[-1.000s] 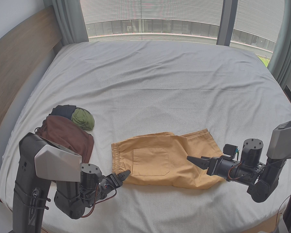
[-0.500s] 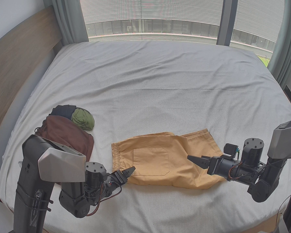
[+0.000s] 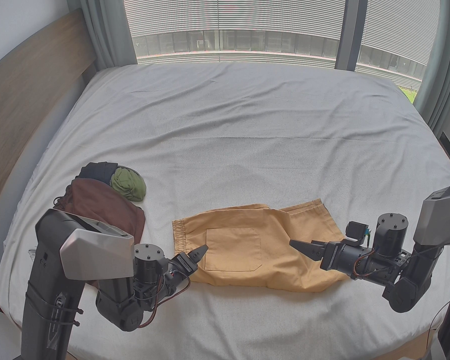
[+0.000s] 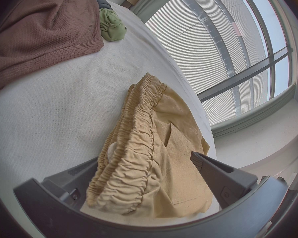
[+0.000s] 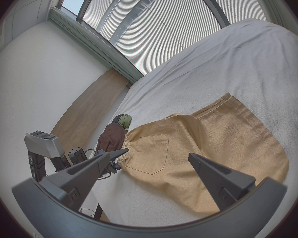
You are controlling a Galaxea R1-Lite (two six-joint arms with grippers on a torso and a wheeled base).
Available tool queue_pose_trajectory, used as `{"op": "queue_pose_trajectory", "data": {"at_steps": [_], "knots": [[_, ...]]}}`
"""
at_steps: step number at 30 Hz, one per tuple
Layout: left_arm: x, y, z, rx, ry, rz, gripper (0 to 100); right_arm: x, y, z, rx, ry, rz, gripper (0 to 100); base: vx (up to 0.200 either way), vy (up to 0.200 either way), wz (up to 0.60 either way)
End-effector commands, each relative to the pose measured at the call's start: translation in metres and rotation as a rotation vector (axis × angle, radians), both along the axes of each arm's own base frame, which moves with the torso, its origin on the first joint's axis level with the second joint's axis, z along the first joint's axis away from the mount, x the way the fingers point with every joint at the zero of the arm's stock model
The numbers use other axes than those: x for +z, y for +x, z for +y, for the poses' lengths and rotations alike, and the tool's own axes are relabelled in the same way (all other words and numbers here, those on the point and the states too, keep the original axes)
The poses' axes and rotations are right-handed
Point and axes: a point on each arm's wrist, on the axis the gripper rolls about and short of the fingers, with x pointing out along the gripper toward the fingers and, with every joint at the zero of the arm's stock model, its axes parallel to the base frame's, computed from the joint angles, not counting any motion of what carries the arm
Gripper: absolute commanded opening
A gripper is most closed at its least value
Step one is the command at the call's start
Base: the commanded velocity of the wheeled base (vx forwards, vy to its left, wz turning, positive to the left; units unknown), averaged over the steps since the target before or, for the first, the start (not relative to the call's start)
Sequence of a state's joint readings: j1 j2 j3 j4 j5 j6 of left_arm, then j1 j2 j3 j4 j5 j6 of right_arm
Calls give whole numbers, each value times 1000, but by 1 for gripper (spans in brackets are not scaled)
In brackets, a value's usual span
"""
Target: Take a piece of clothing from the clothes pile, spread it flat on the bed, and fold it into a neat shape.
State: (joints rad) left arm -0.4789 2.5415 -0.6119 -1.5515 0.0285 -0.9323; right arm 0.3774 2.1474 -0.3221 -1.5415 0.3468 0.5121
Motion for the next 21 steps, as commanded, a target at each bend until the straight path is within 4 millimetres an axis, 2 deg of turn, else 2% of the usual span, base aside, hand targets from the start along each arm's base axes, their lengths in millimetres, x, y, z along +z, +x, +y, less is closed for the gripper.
{"op": "queue_pose_trajectory", "data": {"at_steps": [1,12,13,21], "knots": [[-4,3,-1,2,1,-3,100,0,0,0,0,1,-1,100,0,0,0],[-3,6,2,25,-1,-11,100,0,0,0,0,1,-3,100,0,0,0],[-3,6,2,26,0,-11,0,1,0,0,0,2,-4,100,0,0,0],[-5,2,2,27,19,-2,0,1,0,0,-2,2,-4,100,0,0,0]]}}
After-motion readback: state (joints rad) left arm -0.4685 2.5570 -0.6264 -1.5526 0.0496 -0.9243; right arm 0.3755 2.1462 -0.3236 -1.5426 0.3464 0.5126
